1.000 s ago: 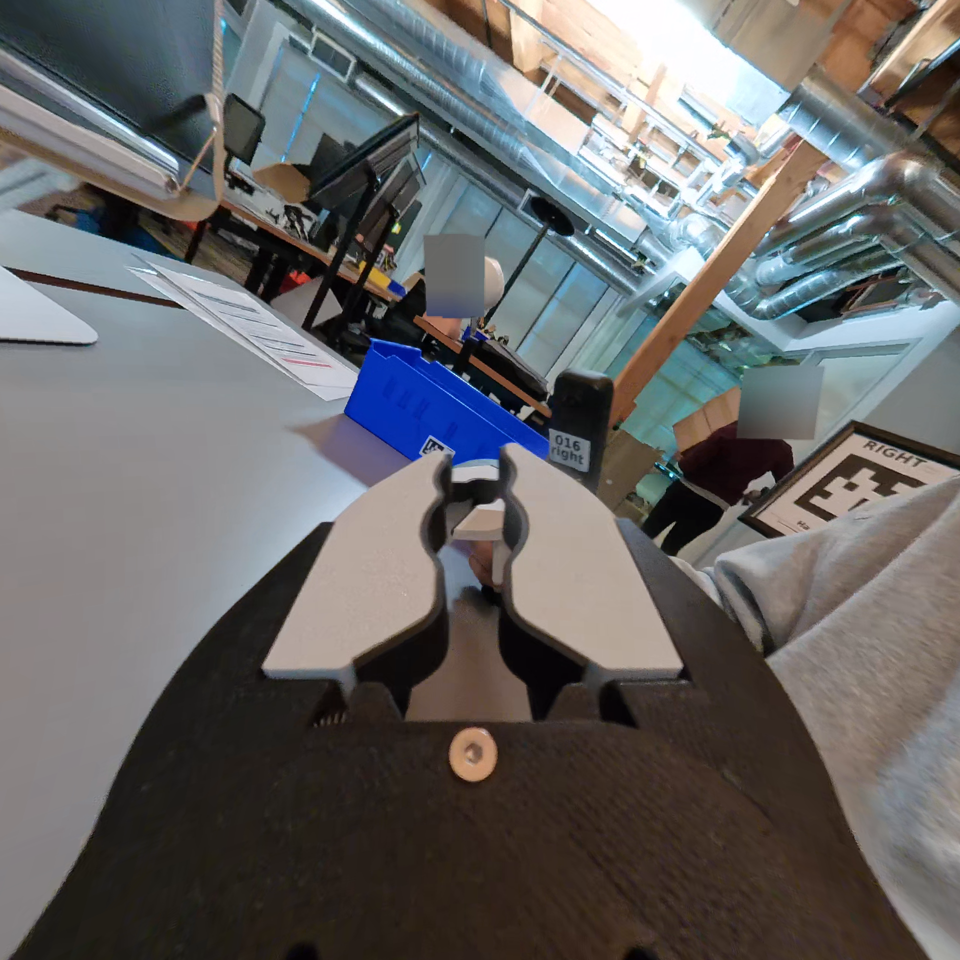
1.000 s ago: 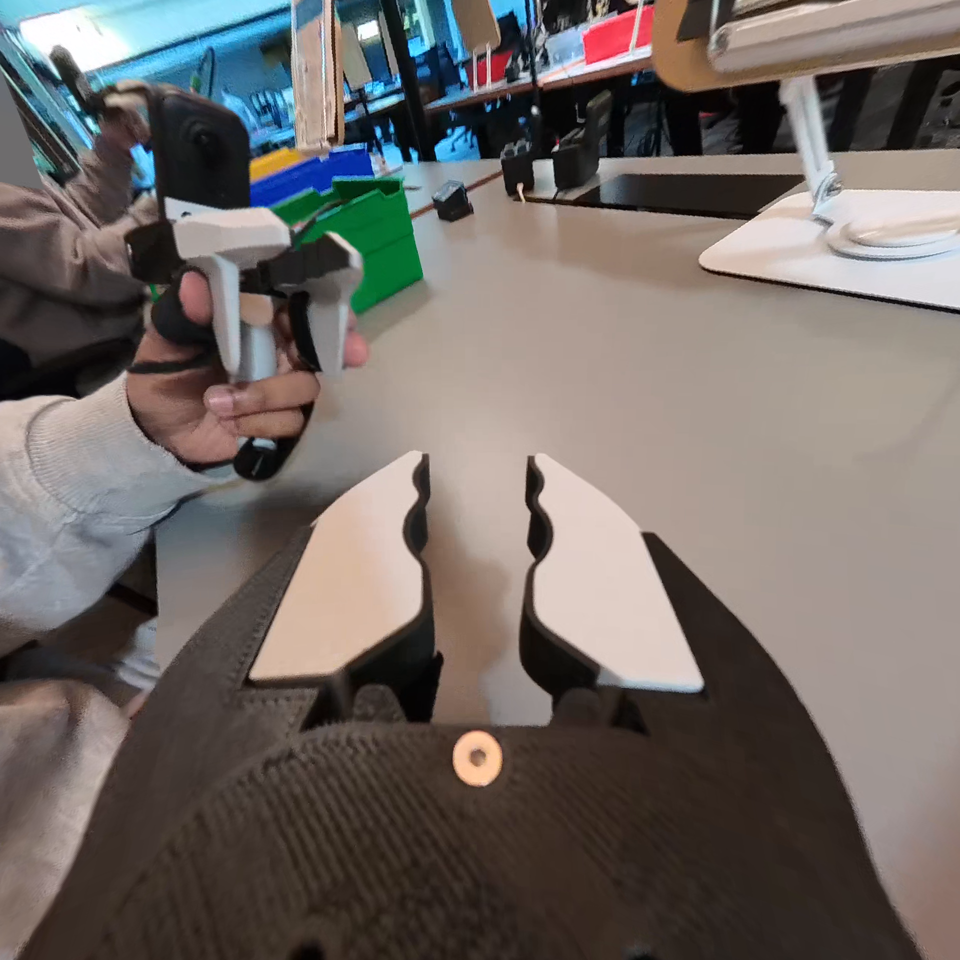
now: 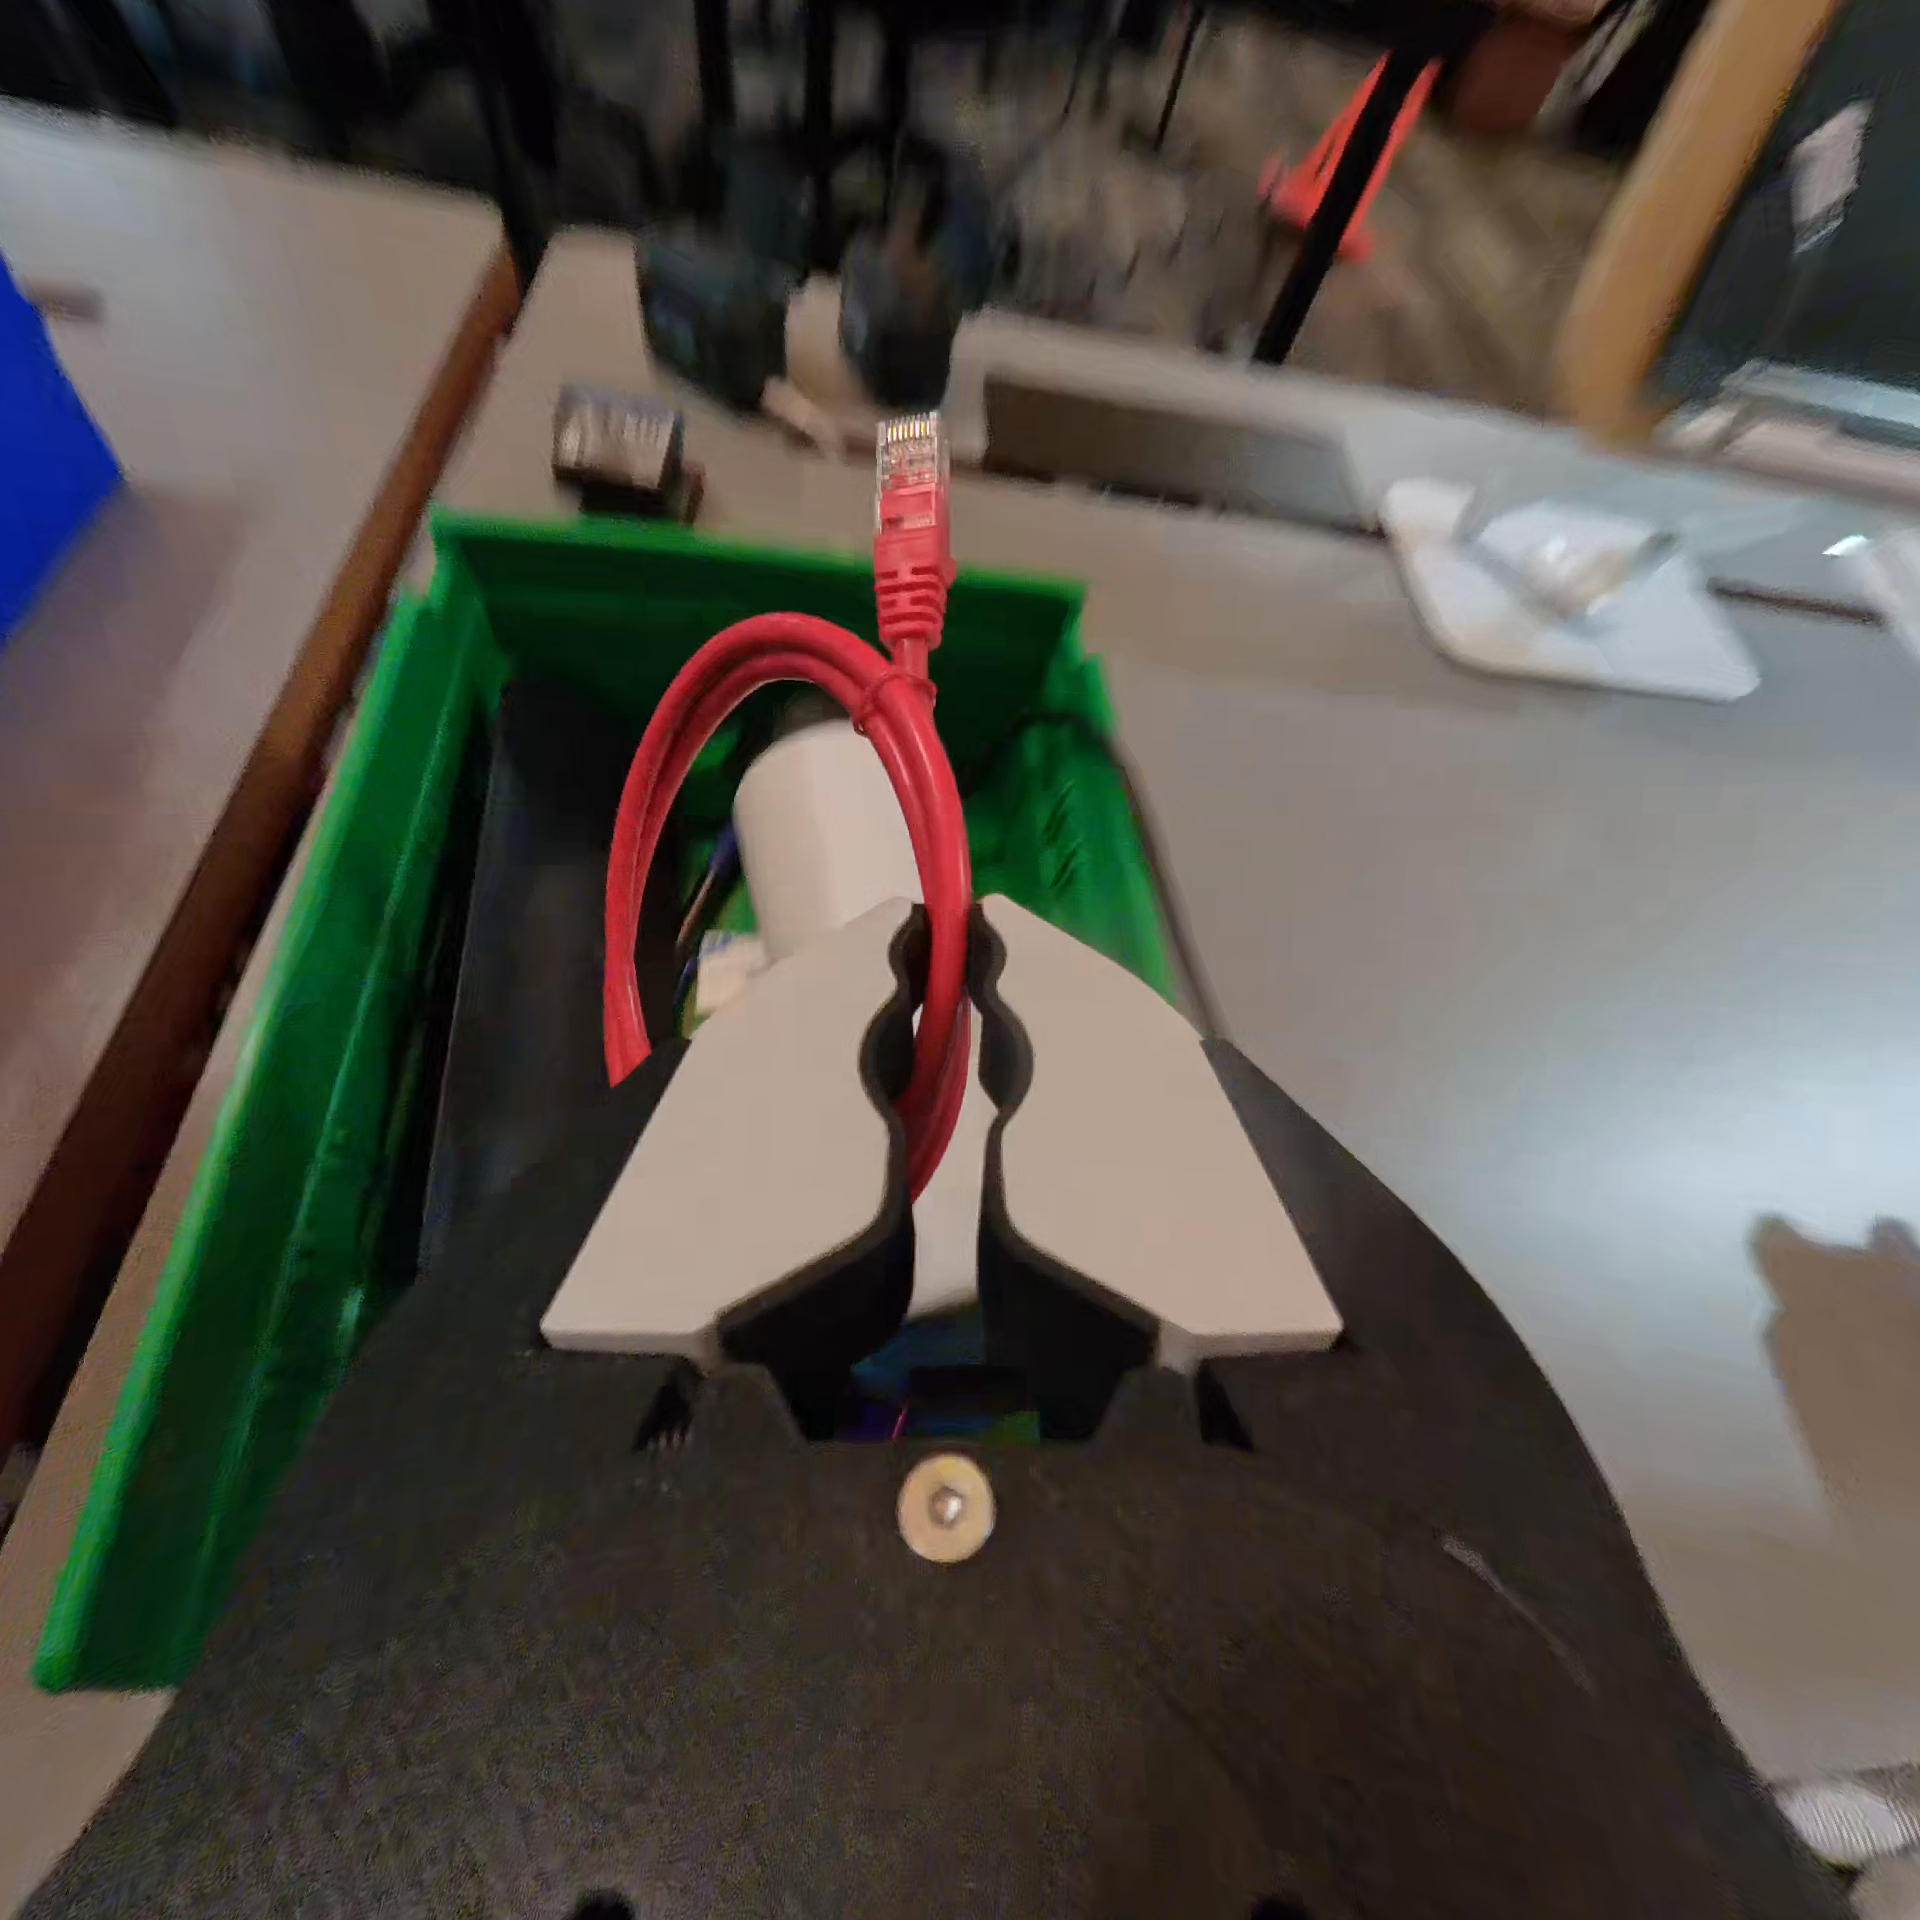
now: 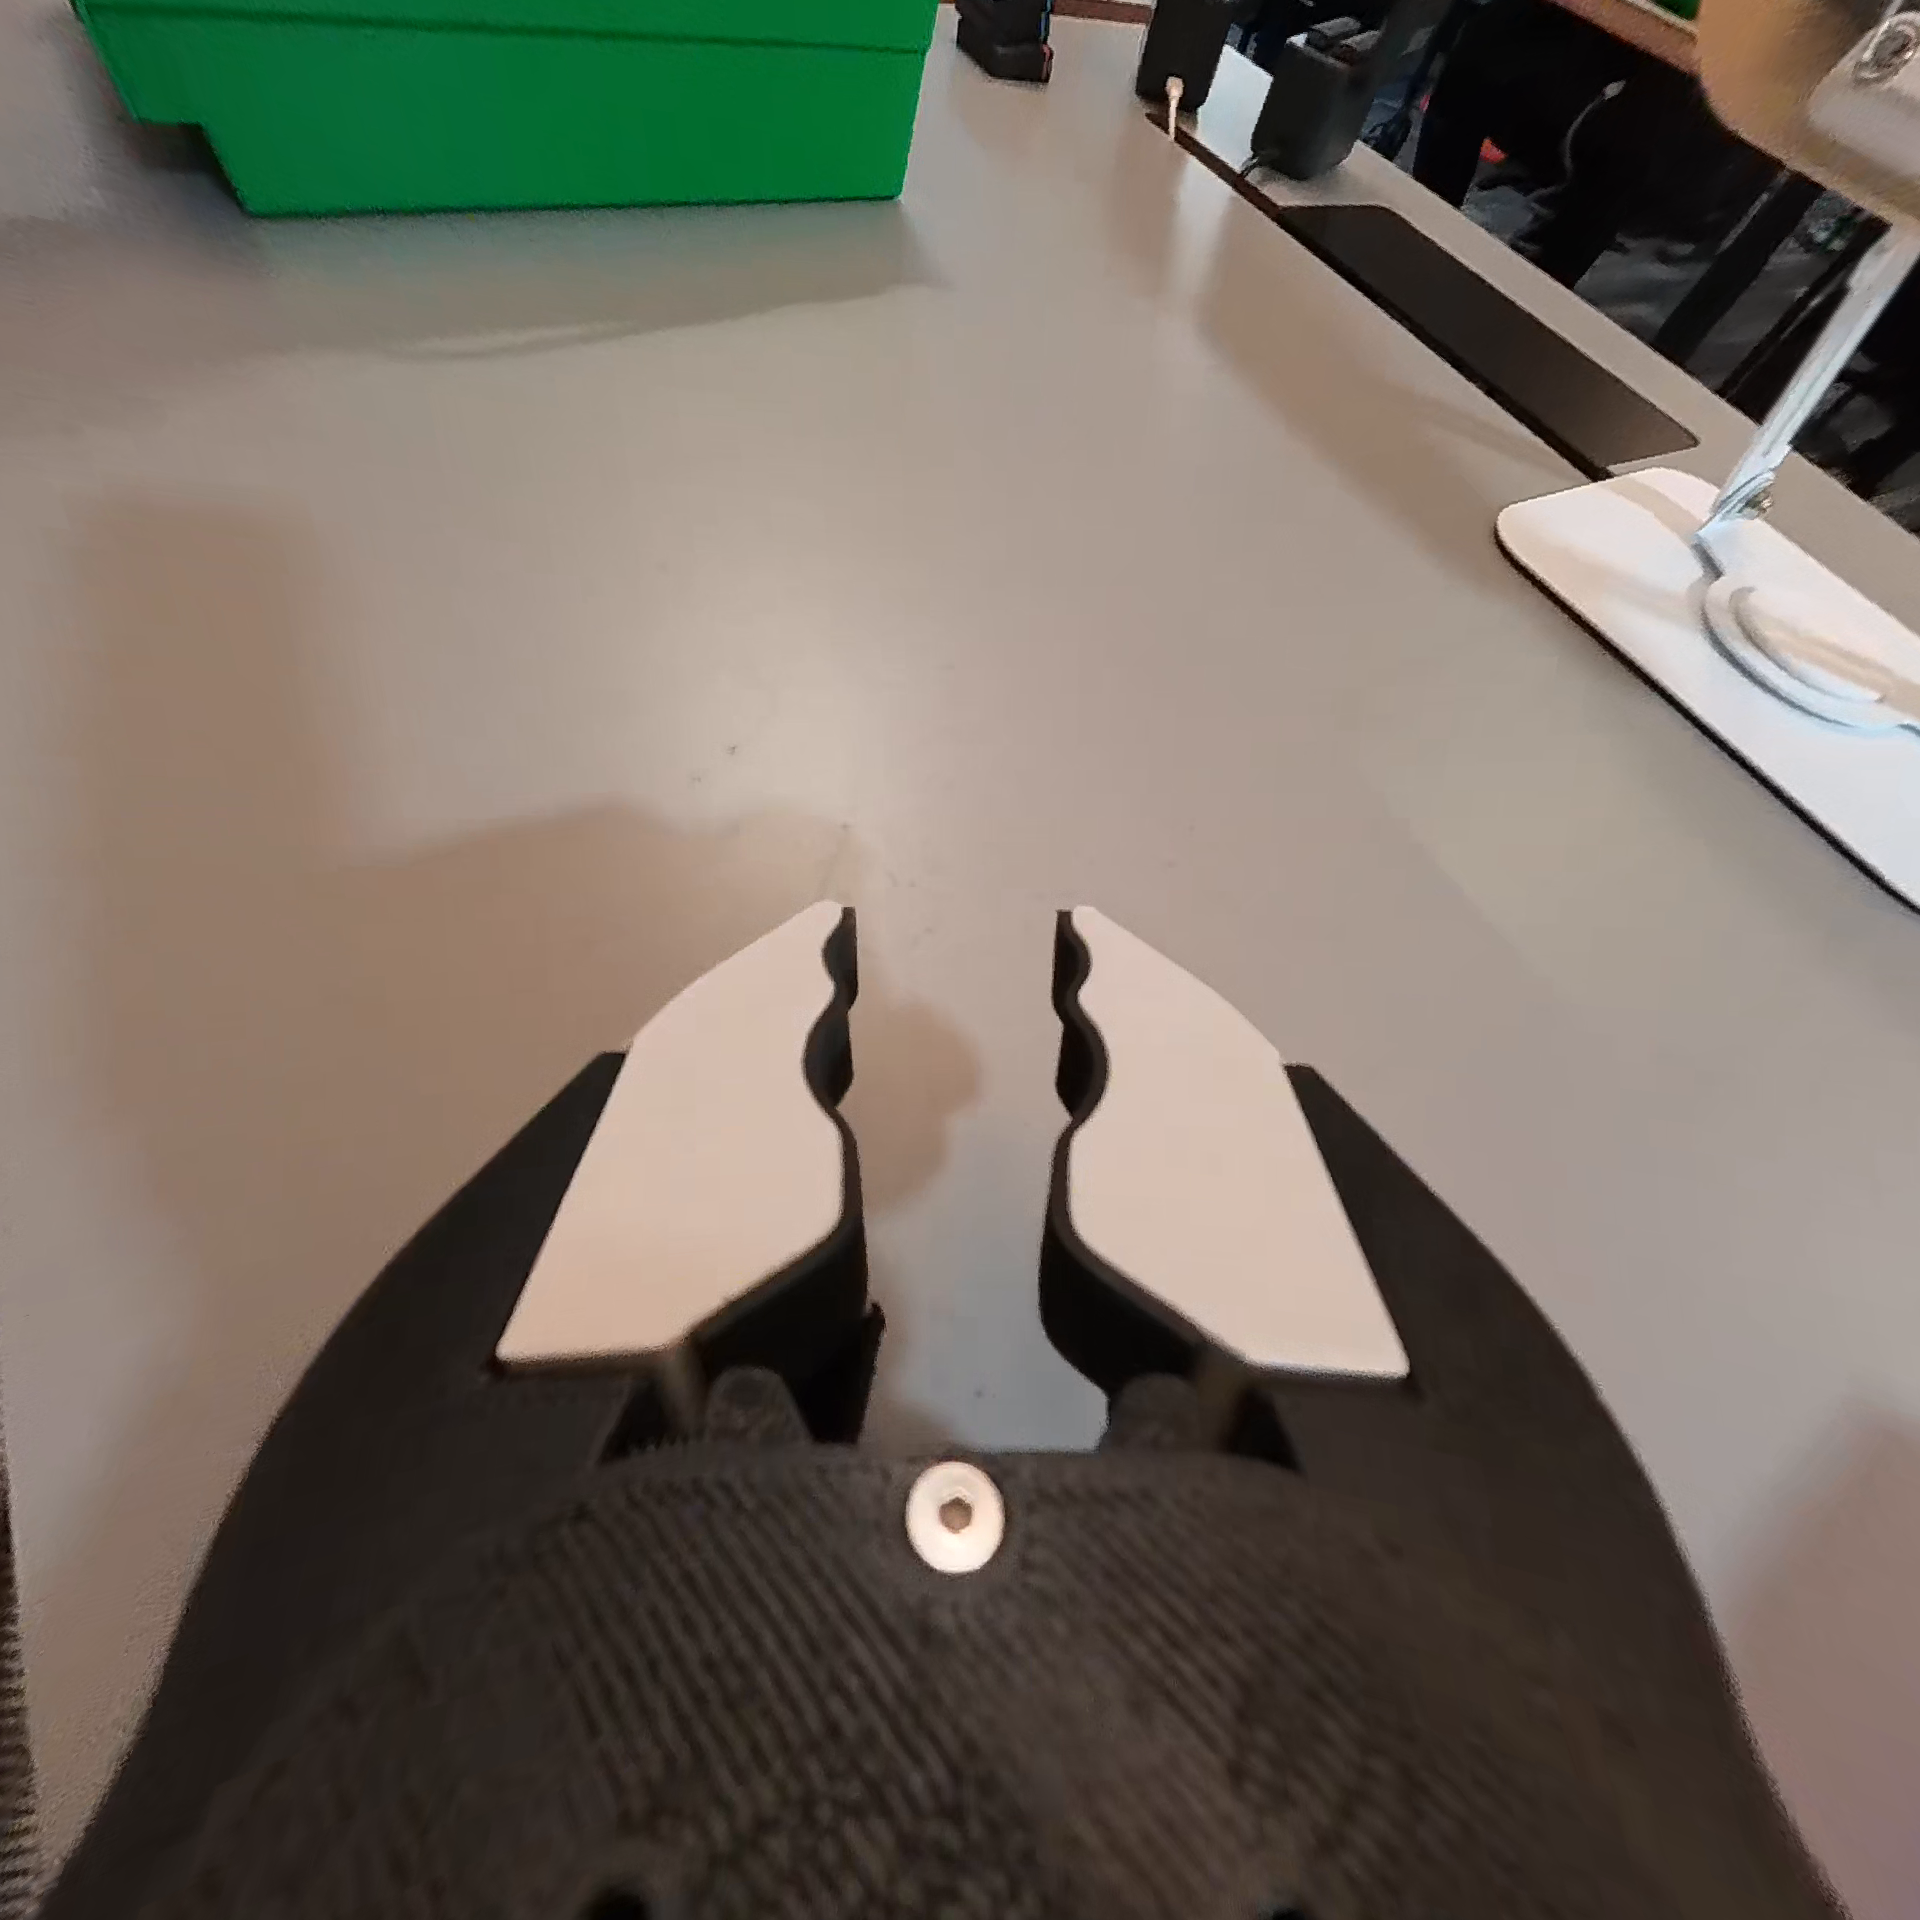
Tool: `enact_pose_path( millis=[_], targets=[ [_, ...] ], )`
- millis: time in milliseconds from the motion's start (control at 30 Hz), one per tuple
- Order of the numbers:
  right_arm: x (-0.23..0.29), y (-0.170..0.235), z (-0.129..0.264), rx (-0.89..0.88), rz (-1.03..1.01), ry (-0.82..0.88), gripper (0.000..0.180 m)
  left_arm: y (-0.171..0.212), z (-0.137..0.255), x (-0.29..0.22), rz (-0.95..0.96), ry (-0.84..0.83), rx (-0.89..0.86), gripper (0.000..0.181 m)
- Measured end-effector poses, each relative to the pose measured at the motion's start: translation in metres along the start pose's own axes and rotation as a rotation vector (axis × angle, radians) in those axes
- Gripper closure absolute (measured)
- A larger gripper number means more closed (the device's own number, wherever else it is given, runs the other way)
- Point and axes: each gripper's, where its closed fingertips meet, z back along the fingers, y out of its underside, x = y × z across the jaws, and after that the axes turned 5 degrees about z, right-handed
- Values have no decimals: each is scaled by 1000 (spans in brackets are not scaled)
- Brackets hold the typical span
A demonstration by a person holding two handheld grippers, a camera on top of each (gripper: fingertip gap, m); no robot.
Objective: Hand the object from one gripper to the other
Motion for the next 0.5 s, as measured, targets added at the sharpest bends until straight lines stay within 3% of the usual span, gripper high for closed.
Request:
enact_pose_path(
  millis=[167,267,400,500],
  targets=[
    [0,0,0,0,13,7,144,-56,42,-83,-60,274,-286,174],
    [-2,-1,2,-15,-4,8,144,-72,70,-151,-84,568,-412,174],
    [-6,-7,7,-72,-52,-9,142,-57,89,-241,25,1066,-356,174],
    [-9,-27,19,-232,-148,-64,136,-27,77,-297,169,1362,-222,174]
  ],
)
